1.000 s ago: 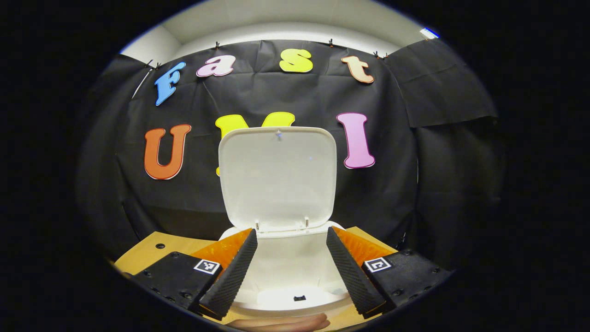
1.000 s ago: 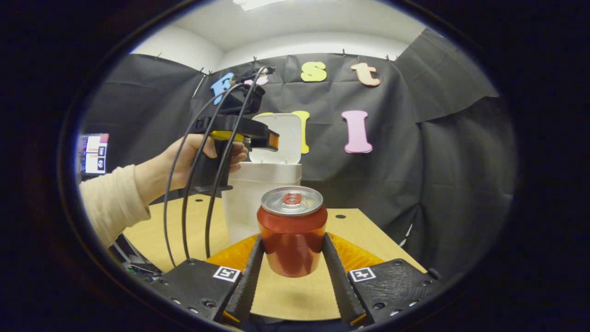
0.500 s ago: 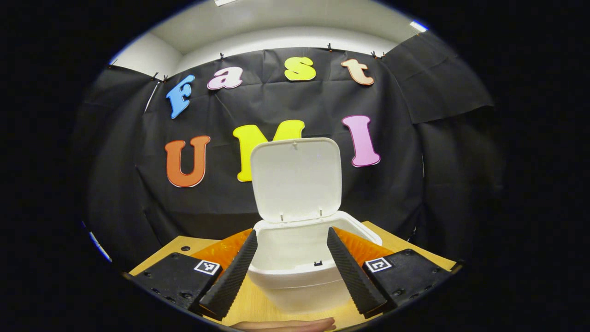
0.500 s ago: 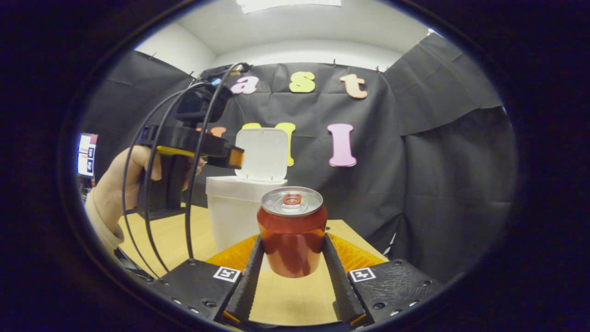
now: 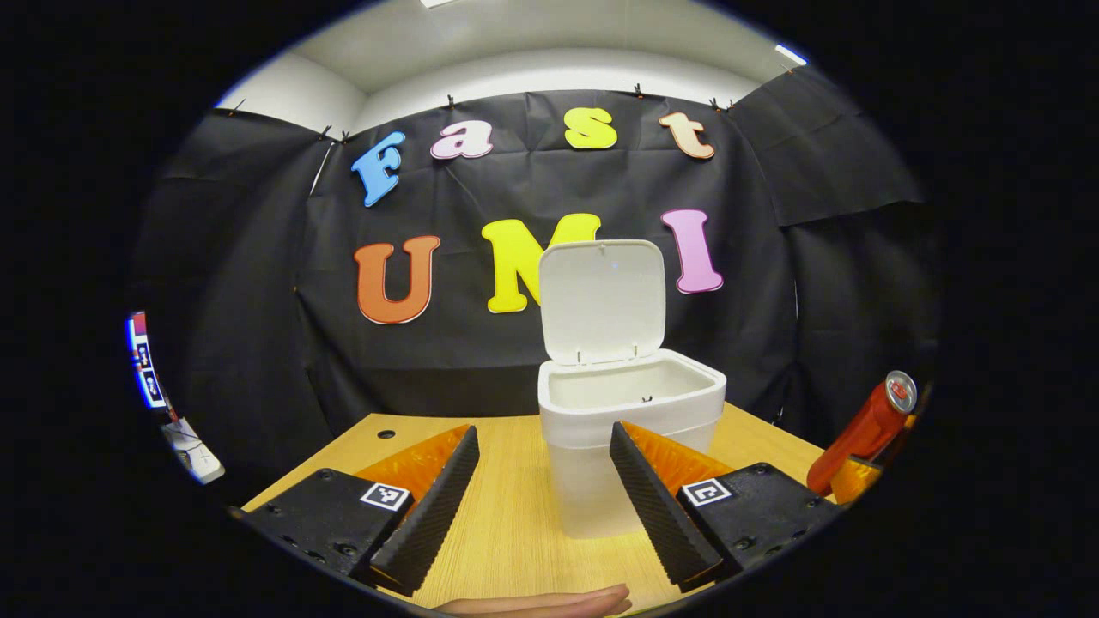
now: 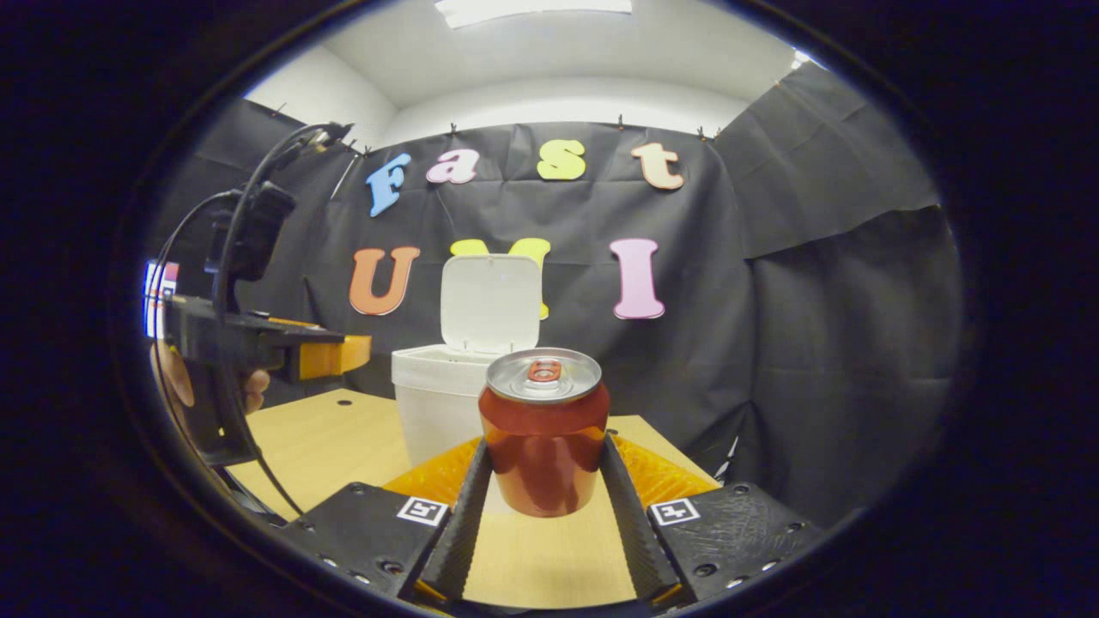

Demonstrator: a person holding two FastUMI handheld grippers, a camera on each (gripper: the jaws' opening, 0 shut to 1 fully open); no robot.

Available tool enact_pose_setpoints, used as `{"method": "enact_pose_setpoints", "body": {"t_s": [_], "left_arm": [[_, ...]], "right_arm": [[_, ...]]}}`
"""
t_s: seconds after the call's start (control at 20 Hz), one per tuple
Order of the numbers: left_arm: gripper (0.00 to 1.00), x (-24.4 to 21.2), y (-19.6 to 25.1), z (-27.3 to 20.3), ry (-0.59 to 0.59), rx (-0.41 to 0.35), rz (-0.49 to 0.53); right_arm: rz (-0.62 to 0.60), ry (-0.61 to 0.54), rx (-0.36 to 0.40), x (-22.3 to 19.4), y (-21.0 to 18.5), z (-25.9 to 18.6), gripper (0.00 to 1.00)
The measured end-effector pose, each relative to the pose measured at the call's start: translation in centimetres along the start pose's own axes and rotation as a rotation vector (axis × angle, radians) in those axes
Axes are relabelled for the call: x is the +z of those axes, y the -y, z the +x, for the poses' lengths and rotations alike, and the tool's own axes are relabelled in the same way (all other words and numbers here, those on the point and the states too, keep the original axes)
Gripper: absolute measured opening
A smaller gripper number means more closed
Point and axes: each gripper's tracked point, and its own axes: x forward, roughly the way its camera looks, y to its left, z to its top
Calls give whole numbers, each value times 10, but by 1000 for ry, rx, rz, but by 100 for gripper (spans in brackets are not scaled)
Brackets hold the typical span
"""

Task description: Press the lid of the desktop garbage bin to open it, pick up the crumpled paper on the desktop and throw it into the bin, then pick up the pop can on the desktop and drop it into the bin, and finally close the garbage bin lid.

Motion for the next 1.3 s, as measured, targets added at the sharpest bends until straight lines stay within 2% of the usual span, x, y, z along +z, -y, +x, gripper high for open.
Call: {"method": "enact_pose_setpoints", "body": {"t_s": [0.4, 0.6, 0.95, 1.3], "left_arm": [[99, -29, -16, -28, -17, 15, -44], [99, -45, -20, -37, -44, 10, -38], [99, -51, -43, -36, -58, 46, -76], [99, -46, -55, -39, -40, 56, -86]], "right_arm": [[-23, -49, 2, 6, -12, 1, 70], [-49, -70, 66, 19, -33, 0, 72], [-69, -81, 137, 80, -57, 11, 70], [-45, -140, 154, 129, -77, 51, 70]]}}
